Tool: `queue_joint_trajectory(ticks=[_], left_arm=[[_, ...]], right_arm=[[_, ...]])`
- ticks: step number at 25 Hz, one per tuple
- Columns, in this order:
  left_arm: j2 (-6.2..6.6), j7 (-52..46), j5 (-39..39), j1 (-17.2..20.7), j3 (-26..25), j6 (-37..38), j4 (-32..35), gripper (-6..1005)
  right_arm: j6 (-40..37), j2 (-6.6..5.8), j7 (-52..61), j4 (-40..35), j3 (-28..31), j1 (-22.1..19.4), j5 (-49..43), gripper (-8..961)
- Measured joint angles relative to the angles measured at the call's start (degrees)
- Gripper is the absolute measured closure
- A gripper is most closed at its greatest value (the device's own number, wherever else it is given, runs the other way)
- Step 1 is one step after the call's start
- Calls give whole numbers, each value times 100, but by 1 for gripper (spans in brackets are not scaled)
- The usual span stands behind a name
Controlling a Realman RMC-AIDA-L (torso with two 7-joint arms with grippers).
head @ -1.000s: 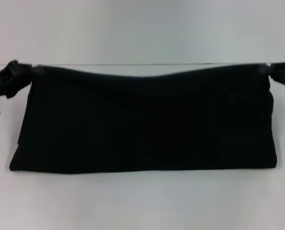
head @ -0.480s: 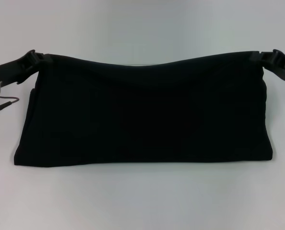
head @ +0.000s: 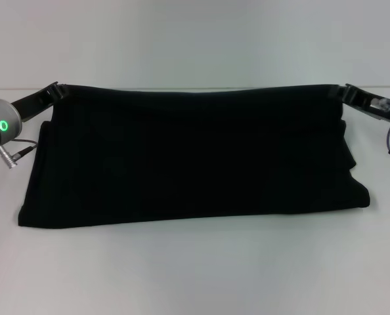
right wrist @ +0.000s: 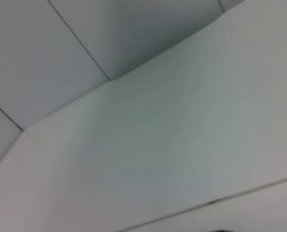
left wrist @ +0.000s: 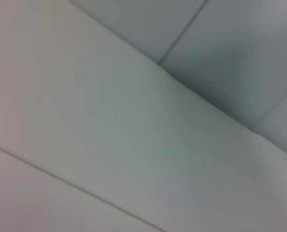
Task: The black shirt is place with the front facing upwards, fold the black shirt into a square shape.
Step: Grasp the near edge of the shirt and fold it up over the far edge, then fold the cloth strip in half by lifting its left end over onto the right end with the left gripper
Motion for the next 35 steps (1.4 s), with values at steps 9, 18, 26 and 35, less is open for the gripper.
queue_joint_trajectory(ticks=[9,18,26,35], left_arm=[[-180,857,-702,-166,0,-597,-253,727],[87,683,-895,215,-14,928,-300,543],[717,-683,-870,979,520,3540,-254,268],[1146,-2160,-779,1922,1508,4977,396,84]], right_arm=[[599,57,-717,372,-27,150,533,648],[-1250,-45,-1344,-100,-28,-433,990,392],[-3851,-182,-3899,-334,-418,-1224,1063,252],[-4155,65,-5466,-158,-1305,-1608,993,6]])
